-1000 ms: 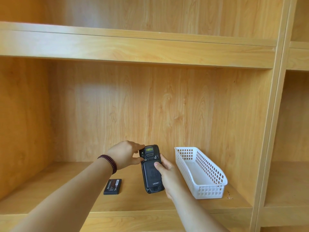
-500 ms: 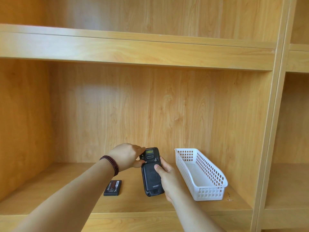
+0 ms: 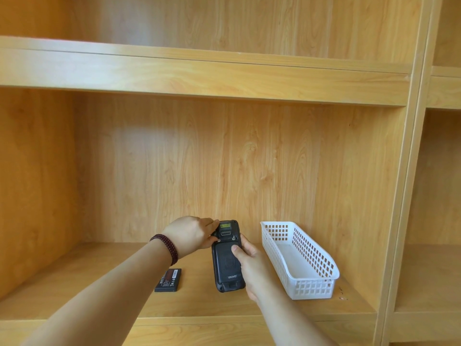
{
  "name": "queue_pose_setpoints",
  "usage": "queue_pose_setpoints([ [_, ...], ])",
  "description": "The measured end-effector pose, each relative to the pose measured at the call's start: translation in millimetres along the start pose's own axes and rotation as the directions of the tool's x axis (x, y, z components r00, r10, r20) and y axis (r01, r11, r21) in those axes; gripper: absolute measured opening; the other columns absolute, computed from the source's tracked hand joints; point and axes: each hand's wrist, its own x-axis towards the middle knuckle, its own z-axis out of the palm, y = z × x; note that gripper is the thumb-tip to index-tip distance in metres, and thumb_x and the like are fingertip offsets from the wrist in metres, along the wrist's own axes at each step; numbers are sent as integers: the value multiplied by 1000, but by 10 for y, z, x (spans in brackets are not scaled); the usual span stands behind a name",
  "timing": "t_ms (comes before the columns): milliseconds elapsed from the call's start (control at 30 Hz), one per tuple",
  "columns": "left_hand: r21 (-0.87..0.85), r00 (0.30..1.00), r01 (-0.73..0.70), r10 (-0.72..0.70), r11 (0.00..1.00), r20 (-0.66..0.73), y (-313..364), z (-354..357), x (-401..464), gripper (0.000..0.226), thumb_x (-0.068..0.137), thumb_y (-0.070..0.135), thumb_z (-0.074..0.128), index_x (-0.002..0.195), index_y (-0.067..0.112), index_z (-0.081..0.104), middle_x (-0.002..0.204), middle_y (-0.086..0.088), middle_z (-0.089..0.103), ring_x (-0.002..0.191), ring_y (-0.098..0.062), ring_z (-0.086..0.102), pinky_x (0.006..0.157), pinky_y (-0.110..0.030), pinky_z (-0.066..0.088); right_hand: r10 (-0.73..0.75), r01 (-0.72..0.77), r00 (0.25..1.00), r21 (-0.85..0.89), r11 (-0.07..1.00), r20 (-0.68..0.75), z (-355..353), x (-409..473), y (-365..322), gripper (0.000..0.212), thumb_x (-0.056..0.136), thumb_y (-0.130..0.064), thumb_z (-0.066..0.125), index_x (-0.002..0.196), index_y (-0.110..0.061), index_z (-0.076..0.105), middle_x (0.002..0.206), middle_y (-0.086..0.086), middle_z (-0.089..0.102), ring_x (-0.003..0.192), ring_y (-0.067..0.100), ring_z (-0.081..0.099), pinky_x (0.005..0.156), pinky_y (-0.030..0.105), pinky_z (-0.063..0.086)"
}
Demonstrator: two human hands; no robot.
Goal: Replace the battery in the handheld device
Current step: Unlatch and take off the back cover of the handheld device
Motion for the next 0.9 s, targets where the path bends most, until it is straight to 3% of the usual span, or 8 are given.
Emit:
queue_pose_setpoints([
  [133,-17,1000,4,-4,1000,-24,27,8,-28,34,77,32,70,94,2,77,71,-4,74,40,-19,63,30,-23,48,9,-9,1000,-6,1000,-5,-10,13,7,40,102,-17,50,136,-36,55,112,1,76,101,22,73,82,45,61],
  [200,-47,1000,10,-11,999,-16,44,-8,-50,35,69,22,84,95,1,76,71,-5,74,40,-20,62,30,-24,48,10,-10,1000,-18,1000,-1,-11,17,18,41,101,-17,51,138,-35,54,114,1,75,102,21,72,83,46,61],
  [367,-174,986,164,-160,971,38,-10,20,-54,34,65,4,86,97,4,75,62,-2,68,43,-20,62,33,-27,51,9,-9,1000,-4,1000,0,95,-35,68,38,102,-16,50,134,-35,57,113,-2,75,100,19,73,85,44,60],
  [467,-349,966,252,-255,903,39,-41,29,-92,24,80,6,76,103,4,75,82,-6,76,67,-21,72,60,-30,62,-1,1,1000,0,1000,-16,103,-11,41,35,102,-16,50,124,-42,59,109,-5,76,96,17,74,78,41,61],
  [567,-458,944,317,-325,831,64,-19,-19,-143,29,88,15,70,116,9,72,108,-3,75,91,-15,72,84,-22,56,-13,12,1000,-22,1000,-27,77,41,20,39,102,-18,50,136,-37,54,115,-5,74,101,16,72,85,44,60],
  [733,-533,907,413,-385,738,169,1,-75,-148,38,89,24,68,126,14,66,122,-1,68,100,-12,66,92,-23,53,-31,30,999,-42,999,-29,80,60,21,43,101,-19,51,142,-34,50,122,-5,71,108,16,70,94,49,56],
  [900,-552,873,477,-440,684,211,41,-105,-155,38,88,24,70,124,13,68,118,1,69,101,-11,65,94,-23,52,-28,26,999,-44,999,-40,101,35,25,43,101,-18,52,140,-35,51,120,-5,72,105,16,71,90,46,58],
])
